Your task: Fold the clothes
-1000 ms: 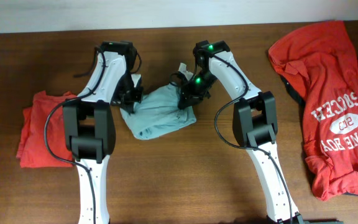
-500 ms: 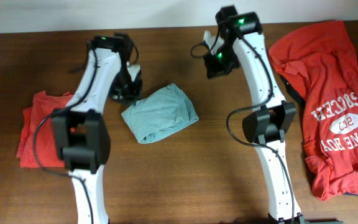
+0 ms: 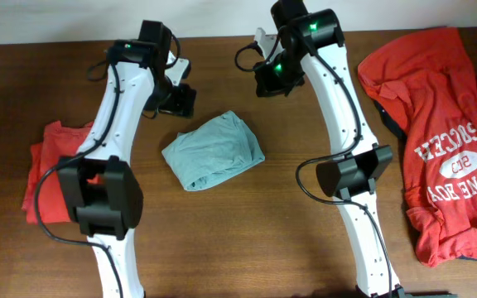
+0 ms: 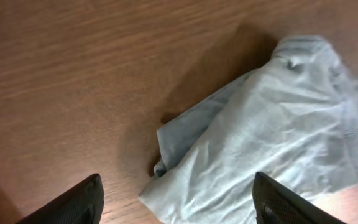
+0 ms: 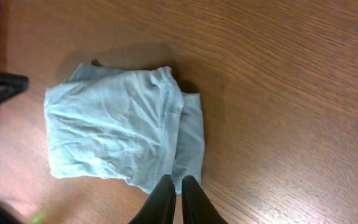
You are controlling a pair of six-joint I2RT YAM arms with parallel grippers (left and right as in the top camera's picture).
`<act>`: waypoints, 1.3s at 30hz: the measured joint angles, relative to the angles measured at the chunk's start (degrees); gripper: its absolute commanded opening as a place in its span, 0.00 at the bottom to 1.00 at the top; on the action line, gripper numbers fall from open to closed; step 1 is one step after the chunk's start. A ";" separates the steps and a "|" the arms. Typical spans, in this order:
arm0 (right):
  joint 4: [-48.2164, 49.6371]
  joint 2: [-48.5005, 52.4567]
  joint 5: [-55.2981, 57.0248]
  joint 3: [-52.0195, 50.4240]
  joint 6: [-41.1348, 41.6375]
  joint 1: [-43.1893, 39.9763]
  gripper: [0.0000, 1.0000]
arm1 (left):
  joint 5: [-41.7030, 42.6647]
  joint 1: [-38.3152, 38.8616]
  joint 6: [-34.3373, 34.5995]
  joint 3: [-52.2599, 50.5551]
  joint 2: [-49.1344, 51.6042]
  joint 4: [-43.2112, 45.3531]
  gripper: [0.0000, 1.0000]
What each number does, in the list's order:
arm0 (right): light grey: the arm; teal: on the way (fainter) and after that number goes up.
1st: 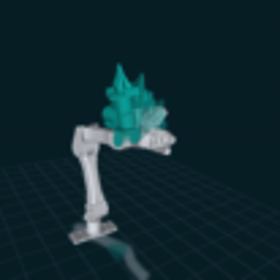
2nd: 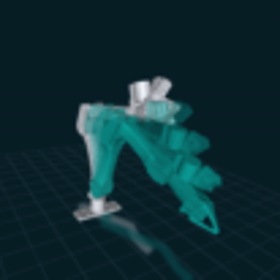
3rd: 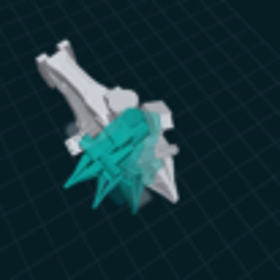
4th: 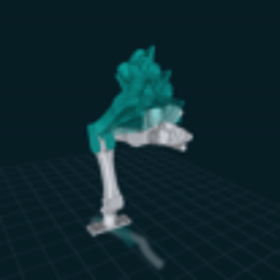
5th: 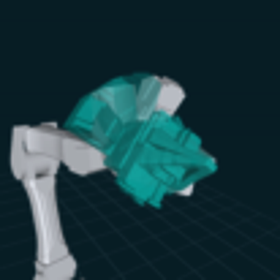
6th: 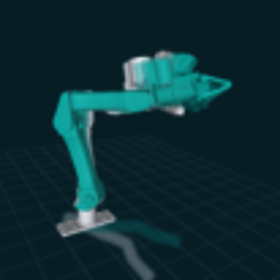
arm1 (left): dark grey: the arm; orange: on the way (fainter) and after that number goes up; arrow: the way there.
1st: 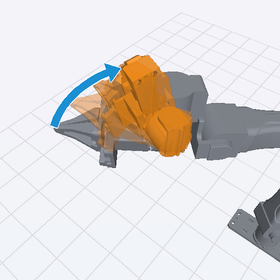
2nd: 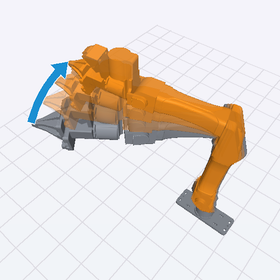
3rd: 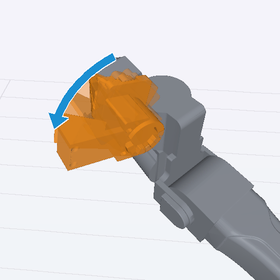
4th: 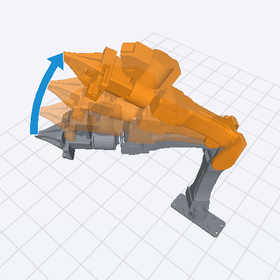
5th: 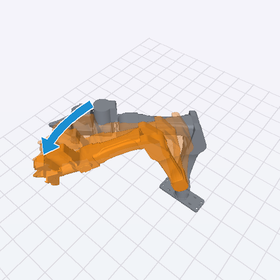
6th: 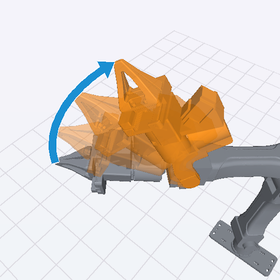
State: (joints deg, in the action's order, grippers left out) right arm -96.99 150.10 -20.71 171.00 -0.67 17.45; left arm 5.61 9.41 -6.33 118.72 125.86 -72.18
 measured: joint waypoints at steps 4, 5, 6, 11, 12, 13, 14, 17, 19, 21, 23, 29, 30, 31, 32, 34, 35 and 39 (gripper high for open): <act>0.00 -5.88 3.89 -4.92 2.05 0.17 0.22 | 0.00 -0.02 -0.59 -0.31 0.81 0.48 0.78; 0.33 -7.80 5.18 -6.97 2.16 0.26 0.23 | 0.00 -0.02 -0.61 -0.31 0.81 0.50 0.78; 0.11 -11.19 7.21 -11.13 2.21 0.44 0.23 | 0.02 -0.02 -0.70 -0.31 0.81 0.50 0.78; 0.42 -25.83 12.13 -33.27 2.34 0.92 0.28 | 0.00 -0.04 -0.85 -0.37 0.81 1.38 0.80; 0.15 -27.50 12.50 -37.77 2.10 1.09 0.28 | 0.02 -0.07 -1.01 -0.37 0.81 1.95 0.80; 0.02 -28.61 12.52 -41.86 1.81 1.42 0.27 | 0.00 -0.07 -1.25 -0.37 0.81 2.14 0.79; 1.38 -28.83 11.91 -45.48 0.96 1.97 0.27 | 0.02 -0.07 -1.73 -0.37 0.83 2.54 0.79; 14.45 -28.41 5.97 -57.09 -1.33 4.90 0.21 | 0.44 -0.07 -3.82 -0.37 2.14 3.32 0.77; 21.46 -27.89 1.81 -62.69 -1.66 7.23 0.20 | 0.90 -0.07 -4.68 -0.35 4.50 3.32 0.76; 28.04 -27.89 -0.92 -66.55 -1.68 9.18 0.21 | 1.70 -0.07 -5.07 -0.37 7.15 3.04 0.76; 30.60 -27.89 -2.43 -69.00 -1.68 10.64 0.21 | 2.32 -0.07 -5.27 -0.44 9.31 2.93 0.76; 34.47 -27.76 -2.73 -74.27 -1.64 12.20 0.25 | 4.72 -0.07 -5.31 -0.55 10.80 1.31 0.76; 35.08 -27.67 -2.67 -74.86 -1.60 12.13 0.27 | 4.92 -0.07 -5.33 -0.55 11.04 0.81 0.76; 36.46 -27.65 -2.27 -75.80 -1.49 12.11 0.28 | 5.14 -0.07 -5.40 -0.55 11.45 -0.11 0.75; 37.22 -27.58 -2.05 -76.26 -1.55 12.09 0.29 | 5.20 -0.07 -5.46 -0.55 11.91 -0.70 0.75; 40.00 -27.45 -0.85 -77.81 -1.49 12.04 0.31 | 5.66 -0.07 -5.51 -0.55 13.42 -3.74 0.73; 40.89 -27.36 -0.26 -78.27 -1.49 12.00 0.32 | 5.81 -0.07 -5.51 -0.55 13.99 -4.74 0.71; 43.39 -27.23 3.91 -79.95 -1.46 12.00 0.34 | 6.67 -0.11 -5.66 -0.44 14.34 -10.36 0.69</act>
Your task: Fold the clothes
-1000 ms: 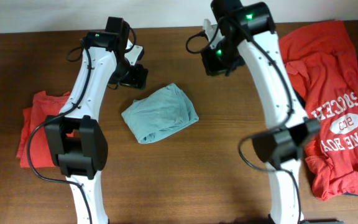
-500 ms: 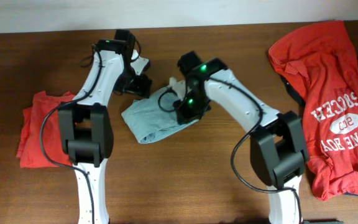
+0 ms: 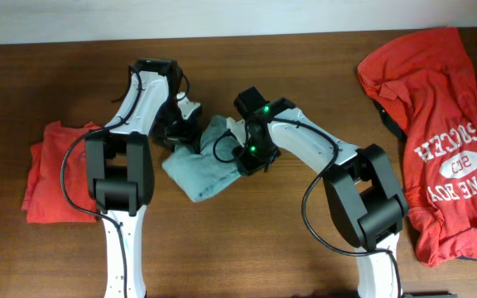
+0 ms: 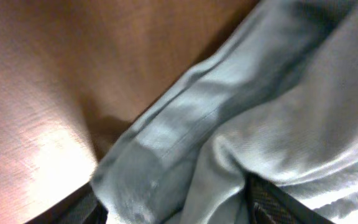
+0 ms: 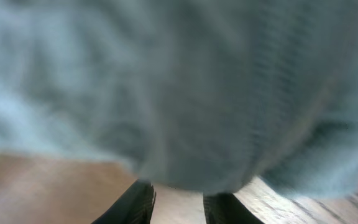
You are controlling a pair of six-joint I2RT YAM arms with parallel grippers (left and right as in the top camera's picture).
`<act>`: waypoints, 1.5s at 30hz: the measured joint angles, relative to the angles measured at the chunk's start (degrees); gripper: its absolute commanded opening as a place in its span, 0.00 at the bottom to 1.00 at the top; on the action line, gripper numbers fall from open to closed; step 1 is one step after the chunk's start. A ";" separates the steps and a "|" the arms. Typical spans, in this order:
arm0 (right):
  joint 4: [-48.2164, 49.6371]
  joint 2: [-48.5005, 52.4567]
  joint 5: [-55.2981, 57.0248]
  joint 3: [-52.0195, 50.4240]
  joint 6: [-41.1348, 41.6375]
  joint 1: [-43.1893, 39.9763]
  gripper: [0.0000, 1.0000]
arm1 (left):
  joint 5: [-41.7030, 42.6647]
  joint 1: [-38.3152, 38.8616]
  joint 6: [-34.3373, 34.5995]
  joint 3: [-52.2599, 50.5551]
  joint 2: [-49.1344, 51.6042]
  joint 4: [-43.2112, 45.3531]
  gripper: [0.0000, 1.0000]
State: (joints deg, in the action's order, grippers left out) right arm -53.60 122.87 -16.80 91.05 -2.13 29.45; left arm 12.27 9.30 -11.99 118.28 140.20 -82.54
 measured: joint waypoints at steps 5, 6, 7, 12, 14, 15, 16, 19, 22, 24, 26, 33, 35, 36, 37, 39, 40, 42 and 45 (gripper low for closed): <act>3.21 0.09 7.48 -0.96 0.00 -0.83 0.34 | 2.43 0.00 -0.26 0.00 0.28 -7.28 0.59; 4.35 0.09 8.48 -0.96 -0.02 -1.51 0.34 | 2.86 0.00 -0.42 0.00 0.28 -8.28 0.57; 5.31 0.09 9.14 -0.96 -0.09 -2.21 0.34 | 3.37 0.00 -0.44 0.00 0.28 -9.25 0.57; 7.17 0.09 11.04 -0.96 -0.04 -7.34 0.34 | 5.99 0.00 -0.46 0.00 0.31 -10.27 0.57; 6.69 0.09 11.45 -0.96 -0.07 -9.14 0.36 | 6.69 0.00 -0.46 0.00 0.31 -9.07 0.57; 5.81 0.09 11.65 -0.96 -0.04 -9.97 0.36 | 6.86 0.00 -0.48 -0.02 0.31 -7.78 0.57; 5.11 0.09 11.74 -0.96 -0.11 -10.47 0.36 | 7.04 0.00 -0.46 -0.02 0.31 -6.34 0.59; 1.57 0.09 12.09 -0.76 -0.07 -11.21 0.36 | 7.63 -0.07 -0.46 -0.04 0.31 -1.31 0.62; -1.49 0.09 12.09 -0.13 -0.09 -11.21 0.36 | 8.61 -0.11 -0.52 -0.09 0.31 4.09 0.71; -3.02 0.09 12.09 0.39 -0.07 -11.21 0.36 | 9.81 -0.11 -0.50 -0.04 0.31 7.06 0.73; -4.42 0.09 12.11 0.68 -0.07 -11.21 0.36 | 11.87 -0.13 -1.81 0.00 0.31 7.96 0.73; -7.17 0.09 12.09 0.72 -0.09 -11.21 0.35 | 14.71 -0.24 -3.48 0.15 0.85 7.26 0.73; -7.28 0.09 12.11 0.74 -0.09 -11.21 0.35 | 15.41 -0.37 -3.76 0.20 0.92 7.13 0.73; -7.28 0.09 12.09 0.74 -0.09 -11.21 0.35 | 15.89 -0.39 -4.24 0.20 0.98 7.04 0.73; -7.30 0.07 12.09 0.74 -0.07 -11.21 0.35 | 17.03 -0.39 -5.09 0.20 1.16 6.97 0.73; -7.52 0.04 12.09 0.74 -0.09 -11.21 0.35 | 18.47 -0.33 -5.92 0.20 1.38 6.95 0.69; -7.78 -0.02 12.09 0.74 -0.07 -11.21 0.35 | 18.95 -0.31 -6.16 0.20 1.46 6.97 0.67; -7.96 -0.13 12.09 0.76 -0.11 -11.21 0.35 | 19.52 -0.13 -6.69 0.20 1.75 7.19 0.57; -8.59 -0.15 12.09 0.79 -0.07 -11.21 0.34 | 20.44 0.85 -7.48 0.35 2.62 7.50 0.27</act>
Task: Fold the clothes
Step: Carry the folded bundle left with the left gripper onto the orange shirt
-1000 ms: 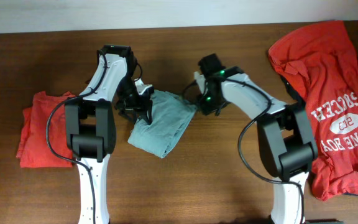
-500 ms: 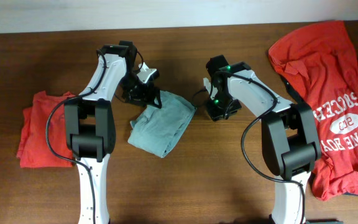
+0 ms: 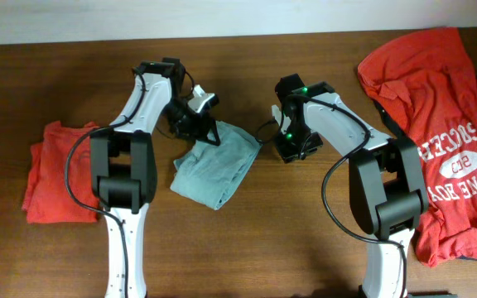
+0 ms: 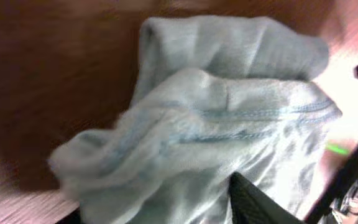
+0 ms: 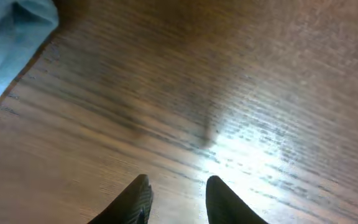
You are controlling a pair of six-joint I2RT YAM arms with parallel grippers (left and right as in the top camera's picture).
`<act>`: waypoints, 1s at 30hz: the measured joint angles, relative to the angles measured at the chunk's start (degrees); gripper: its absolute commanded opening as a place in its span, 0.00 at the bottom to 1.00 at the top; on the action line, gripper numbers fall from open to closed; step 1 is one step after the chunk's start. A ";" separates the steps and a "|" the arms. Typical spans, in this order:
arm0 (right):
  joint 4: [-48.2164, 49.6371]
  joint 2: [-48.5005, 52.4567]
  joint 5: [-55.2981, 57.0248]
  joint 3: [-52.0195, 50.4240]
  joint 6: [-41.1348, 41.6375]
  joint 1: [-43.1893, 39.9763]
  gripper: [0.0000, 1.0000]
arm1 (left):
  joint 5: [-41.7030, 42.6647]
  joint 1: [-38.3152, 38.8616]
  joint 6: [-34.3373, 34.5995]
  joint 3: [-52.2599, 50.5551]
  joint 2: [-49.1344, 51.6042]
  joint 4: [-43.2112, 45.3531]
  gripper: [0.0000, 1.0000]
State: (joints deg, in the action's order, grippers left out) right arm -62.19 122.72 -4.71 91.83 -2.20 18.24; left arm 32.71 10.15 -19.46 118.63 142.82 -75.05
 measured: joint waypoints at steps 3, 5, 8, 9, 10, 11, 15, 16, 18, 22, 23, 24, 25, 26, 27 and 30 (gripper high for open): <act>-0.22 -0.02 0.02 0.00 -0.02 0.00 0.34 | 0.07 1.25 -0.33 0.13 1.16 -0.15 0.00; -0.22 -0.02 0.02 0.00 0.00 0.00 0.34 | 1.01 1.99 -0.63 0.15 1.81 -0.55 0.00; -0.26 -0.04 0.00 0.00 -0.02 0.00 0.34 | 0.46 2.38 -0.52 0.46 1.84 -0.92 0.00; -0.26 -0.04 0.02 0.00 -0.04 0.00 0.34 | -0.15 2.51 -0.50 0.85 1.86 -1.44 0.01; -0.24 -0.04 0.00 0.00 -0.02 0.00 0.34 | -0.70 2.60 -0.52 1.29 1.97 -2.16 0.00; -0.26 -0.04 0.02 0.00 -0.02 0.00 0.35 | -1.97 2.64 -0.55 2.32 2.21 -3.74 0.00; -0.61 -0.09 0.87 0.00 -0.07 0.00 0.32 | -9.25 2.89 0.87 8.20 3.80 -9.66 0.00; -1.03 -0.20 1.79 0.00 -0.15 0.00 0.31 | -10.80 2.69 1.60 9.55 4.02 -10.32 0.01; -1.29 -0.63 3.28 0.00 -0.17 0.00 0.32 | -14.51 1.62 3.34 14.49 4.52 -12.48 0.01; -1.55 -4.28 5.27 0.00 -0.20 -0.70 0.32 | -18.16 -1.53 6.10 22.34 4.68 -15.37 0.01; -1.73 -5.73 5.44 0.00 -0.22 -1.29 0.32 | -19.54 -3.43 7.50 26.08 4.72 -17.20 0.01; -1.90 -6.47 5.53 0.00 -0.22 -1.66 0.32 | -20.09 -4.22 8.09 27.28 4.72 -17.70 0.00; -2.27 -8.46 5.73 0.00 -0.22 -2.93 0.32 | -21.68 -5.46 9.20 29.81 4.72 -19.10 0.01; -2.38 -9.88 5.88 0.00 -0.17 -4.00 0.32 | -23.15 -6.64 10.10 31.71 4.72 -20.20 0.00; -2.45 -11.28 6.03 0.00 -0.20 -5.38 0.32 | -24.28 -7.67 10.75 33.33 4.72 -21.00 0.01; -2.95 -13.84 6.21 0.02 -0.24 -8.24 0.32 | -26.51 -10.05 12.81 34.97 4.63 -21.38 0.00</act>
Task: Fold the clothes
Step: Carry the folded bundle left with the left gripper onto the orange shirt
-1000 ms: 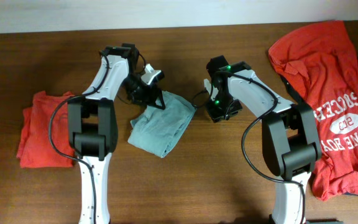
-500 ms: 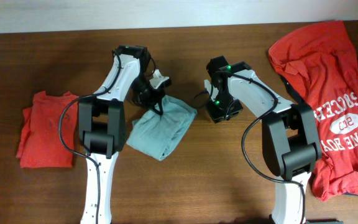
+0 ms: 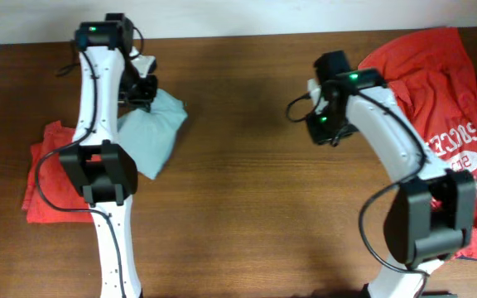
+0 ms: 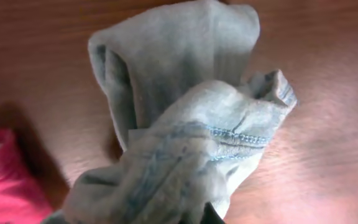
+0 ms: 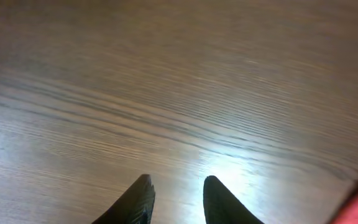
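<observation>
My left gripper is shut on a bunched edge of the light blue-green folded cloth, at the table's far left. In the left wrist view the cloth fills most of the frame and hides the fingers almost wholly. Its lower end lies by the right edge of a folded red garment; whether they touch I cannot tell. My right gripper is open over bare wood, empty, just left of the red printed T-shirt.
The red T-shirt lies crumpled at the right edge over a dark garment. The wooden table runs between the two arms. A red corner of the folded garment shows in the left wrist view.
My left gripper has moved from the table's middle to the far left with the blue-green cloth in it. The right gripper, still open, now sits further right, nearer the red T-shirt.
The cloth first lay folded at the middle, both grippers raised behind it, left open, right shut. Then both were down at its two sides. Then the left held it and the right stood open beside it. Now the cloth is beside the red folded garment.
</observation>
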You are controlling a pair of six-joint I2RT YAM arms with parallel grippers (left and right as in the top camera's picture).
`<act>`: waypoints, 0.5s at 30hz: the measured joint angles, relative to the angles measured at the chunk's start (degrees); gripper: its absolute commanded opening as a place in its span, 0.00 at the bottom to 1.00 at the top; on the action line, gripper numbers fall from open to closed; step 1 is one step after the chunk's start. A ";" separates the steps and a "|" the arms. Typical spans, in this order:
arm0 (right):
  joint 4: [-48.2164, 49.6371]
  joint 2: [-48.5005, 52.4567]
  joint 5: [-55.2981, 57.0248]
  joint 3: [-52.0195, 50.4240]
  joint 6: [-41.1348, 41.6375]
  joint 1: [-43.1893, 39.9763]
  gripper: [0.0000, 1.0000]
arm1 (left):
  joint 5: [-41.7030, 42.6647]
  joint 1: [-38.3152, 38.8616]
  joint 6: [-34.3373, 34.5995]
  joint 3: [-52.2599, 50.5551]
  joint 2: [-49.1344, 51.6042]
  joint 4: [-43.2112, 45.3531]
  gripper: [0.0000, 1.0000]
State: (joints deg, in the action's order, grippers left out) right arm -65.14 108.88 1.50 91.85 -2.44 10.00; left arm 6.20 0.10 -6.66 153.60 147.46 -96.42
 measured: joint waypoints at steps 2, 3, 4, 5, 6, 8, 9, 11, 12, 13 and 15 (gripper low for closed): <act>-0.26 -1.20 -0.02 0.00 0.04 -1.51 0.32 | -0.96 -0.81 1.27 0.00 -0.09 -0.07 0.01; -0.46 -2.08 -0.02 0.00 0.09 -2.69 0.32 | -1.40 -1.16 1.86 0.00 -0.26 -0.04 0.01; -0.52 -2.40 -0.02 0.00 0.02 -3.19 0.32 | -1.81 -1.31 2.49 0.00 -0.72 -0.07 0.00; -0.59 -2.62 -0.02 0.00 0.07 -3.61 0.32 | -2.03 -1.31 2.99 -0.04 -1.36 -0.07 0.01; -0.72 -2.91 -0.02 0.00 0.04 -4.11 0.32 | -2.21 -1.29 3.48 -0.22 -2.43 -0.04 0.00; -0.87 -2.99 -0.02 0.02 0.07 -4.57 0.32 | -2.21 -1.18 4.15 -1.53 -6.08 -0.07 0.01; -0.90 -2.99 -0.02 0.02 0.04 -4.61 0.32 | -2.29 -1.14 4.37 -2.47 -7.98 0.02 0.00; -0.90 -2.99 -0.02 0.02 0.02 -4.63 0.32 | -3.34 -1.09 4.79 -5.99 -13.31 0.00 0.01; -0.90 -2.97 -0.02 0.02 0.04 -4.63 0.32 | -4.28 -1.09 5.09 -7.96 -16.06 0.00 0.00; -0.90 -2.97 -0.02 0.02 0.04 -4.63 0.32 | -5.35 -1.09 5.60 -10.14 -18.62 -0.04 0.00; -0.87 -2.99 -0.02 0.02 0.04 -4.63 0.32 | -7.08 -1.22 6.43 -13.57 -22.38 -0.26 0.01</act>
State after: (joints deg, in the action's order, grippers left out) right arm -66.02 105.89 1.48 91.88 -2.39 5.37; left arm -0.89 -1.13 -0.23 140.03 125.08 -96.68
